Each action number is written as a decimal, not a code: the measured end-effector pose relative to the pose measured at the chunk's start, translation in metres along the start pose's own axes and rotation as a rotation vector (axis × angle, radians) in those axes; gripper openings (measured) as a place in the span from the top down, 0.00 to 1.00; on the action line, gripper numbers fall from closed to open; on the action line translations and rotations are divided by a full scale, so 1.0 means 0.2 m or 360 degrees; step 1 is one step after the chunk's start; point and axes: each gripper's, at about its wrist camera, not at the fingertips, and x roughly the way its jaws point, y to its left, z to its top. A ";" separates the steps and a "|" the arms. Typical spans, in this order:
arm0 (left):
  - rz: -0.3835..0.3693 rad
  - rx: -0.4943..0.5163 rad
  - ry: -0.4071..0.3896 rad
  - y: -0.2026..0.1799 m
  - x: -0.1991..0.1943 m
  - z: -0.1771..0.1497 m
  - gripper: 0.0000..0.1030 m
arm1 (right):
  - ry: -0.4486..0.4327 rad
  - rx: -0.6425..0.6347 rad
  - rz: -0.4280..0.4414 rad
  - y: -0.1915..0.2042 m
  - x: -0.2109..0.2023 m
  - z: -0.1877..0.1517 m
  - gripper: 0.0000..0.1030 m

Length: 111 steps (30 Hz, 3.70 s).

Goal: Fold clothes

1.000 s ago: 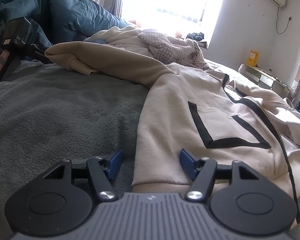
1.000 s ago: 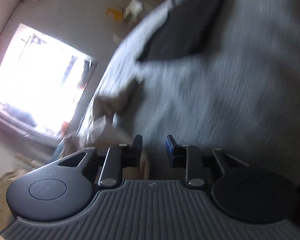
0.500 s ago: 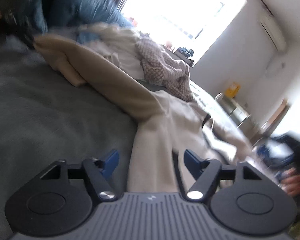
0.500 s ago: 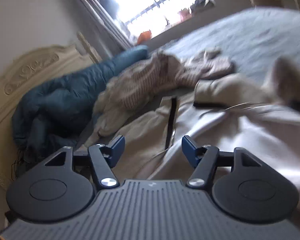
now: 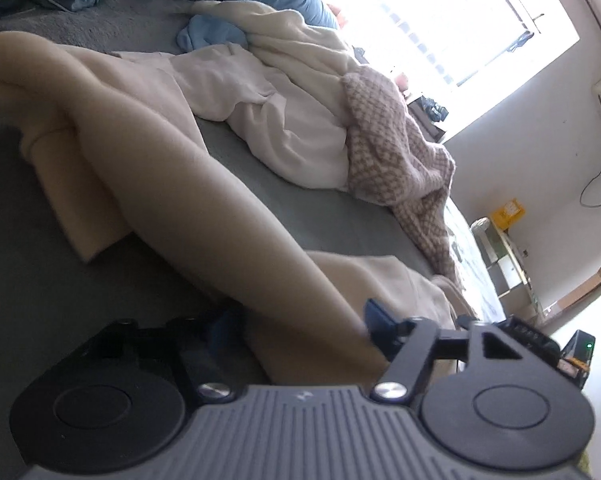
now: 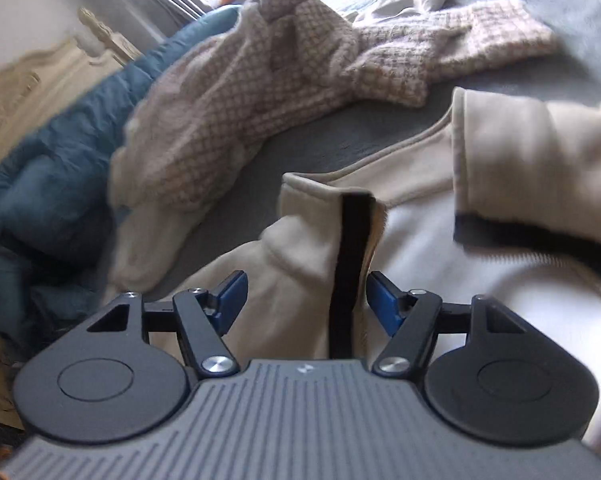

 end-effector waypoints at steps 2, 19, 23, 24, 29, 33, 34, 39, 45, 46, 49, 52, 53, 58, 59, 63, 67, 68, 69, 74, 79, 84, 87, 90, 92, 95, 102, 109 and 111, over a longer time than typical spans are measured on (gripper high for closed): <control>-0.0008 -0.0033 -0.0021 0.04 0.03 0.00 0.58 | -0.0014 -0.0066 -0.0038 0.01 0.03 0.02 0.46; -0.0123 -0.0142 -0.0574 0.23 -0.13 0.01 0.85 | -0.0269 -0.0593 -0.0008 0.45 0.13 0.15 0.89; -0.0027 -0.0089 -0.0632 0.22 -0.11 0.02 0.87 | -0.0315 -0.0519 0.0013 0.43 0.21 0.18 0.89; -0.0002 -0.0087 -0.0635 0.22 -0.10 0.02 0.87 | -0.0321 -0.0491 0.0009 0.42 0.23 0.18 0.89; 0.0056 -0.0099 -0.0557 0.26 -0.06 0.05 0.84 | -0.0244 -0.0403 -0.0102 0.33 0.34 0.15 0.88; 0.0014 -0.0120 -0.0493 0.30 -0.12 0.06 0.64 | -0.0139 -0.0265 -0.0193 0.25 0.34 0.16 0.71; 0.0006 -0.0110 -0.0478 0.30 -0.13 0.06 0.55 | -0.0132 -0.0244 -0.0198 0.24 0.31 0.16 0.71; -0.0039 -0.0053 -0.0440 0.24 -0.22 0.03 0.32 | -0.0128 -0.0278 -0.0303 0.29 0.09 0.17 0.58; -0.0094 -0.0112 -0.0314 0.22 -0.11 0.05 0.30 | -0.0085 -0.0505 -0.0197 0.56 -0.02 0.13 0.53; -0.0100 -0.0124 -0.0311 0.23 -0.08 0.06 0.34 | -0.0017 -0.0584 -0.0123 0.62 0.01 0.11 0.51; -0.0091 -0.0146 -0.0329 0.27 -0.04 0.05 0.70 | 0.0160 -0.0902 -0.0012 0.82 0.15 0.02 0.41; -0.0116 -0.0183 -0.0342 0.34 -0.06 0.03 0.80 | 0.0198 -0.1232 0.0003 0.92 0.31 -0.06 0.37; -0.0119 -0.0194 -0.0346 0.36 -0.06 0.03 0.82 | 0.0219 -0.1310 0.0023 0.94 0.36 -0.07 0.33; -0.0133 -0.0197 -0.0359 0.38 -0.07 0.04 0.83 | 0.0443 -0.1277 0.0085 0.87 0.60 -0.03 0.26; -0.0132 -0.0190 -0.0362 0.38 -0.07 0.04 0.83 | 0.0494 -0.1258 0.0089 0.85 0.63 -0.03 0.26; -0.0145 -0.0191 -0.0370 0.39 -0.06 0.04 0.83 | 0.0653 -0.1394 0.0103 0.85 0.65 -0.14 0.27; -0.0156 -0.0168 -0.0415 0.35 -0.09 -0.01 0.83 | 0.0599 -0.1646 0.0009 0.91 0.58 -0.24 0.61; -0.0152 -0.0168 -0.0437 0.36 -0.09 -0.01 0.84 | 0.0568 -0.1708 -0.0035 0.93 0.56 -0.26 0.73; -0.0154 -0.0171 -0.0459 0.36 -0.10 -0.01 0.84 | 0.0530 -0.1782 -0.0080 0.94 0.54 -0.30 0.86; -0.0158 -0.0162 -0.0520 0.35 -0.12 -0.02 0.85 | 0.0233 -0.2093 -0.0255 1.00 0.43 -0.46 0.96; -0.0164 -0.0143 -0.0592 0.35 -0.17 -0.02 0.88 | -0.0057 -0.2136 -0.0351 1.04 0.39 -0.47 0.96; -0.0090 -0.0106 -0.0636 0.34 -0.19 0.00 0.89 | -0.0181 -0.2131 -0.0373 1.11 0.47 -0.46 0.96; -0.0050 -0.0109 -0.0641 0.35 -0.19 0.01 0.89 | -0.0173 -0.2121 -0.0379 1.10 0.57 -0.47 0.97; -0.0023 -0.0123 -0.0624 0.36 -0.19 0.01 0.89 | -0.0153 -0.2094 -0.0389 1.08 0.69 -0.50 0.96; -0.0009 -0.0126 -0.0609 0.37 -0.18 0.01 0.89 | -0.0154 -0.2107 -0.0407 1.06 0.76 -0.54 0.96; -0.0025 -0.0133 -0.0593 0.37 -0.18 0.02 0.84 | -0.0139 -0.2074 -0.0412 1.07 0.80 -0.54 0.95; -0.0101 -0.0054 -0.0454 0.32 -0.22 0.00 0.48 | -0.0103 -0.1609 -0.0285 1.10 0.40 -0.32 0.84; -0.0198 0.0029 -0.0344 0.21 -0.43 -0.08 0.45 | -0.0202 -0.1178 -0.0160 0.98 -0.54 -0.34 0.69; -0.0241 0.0055 -0.0363 0.17 -0.55 -0.12 0.42 | -0.0199 -0.1069 -0.0144 0.89 -0.78 -0.39 0.62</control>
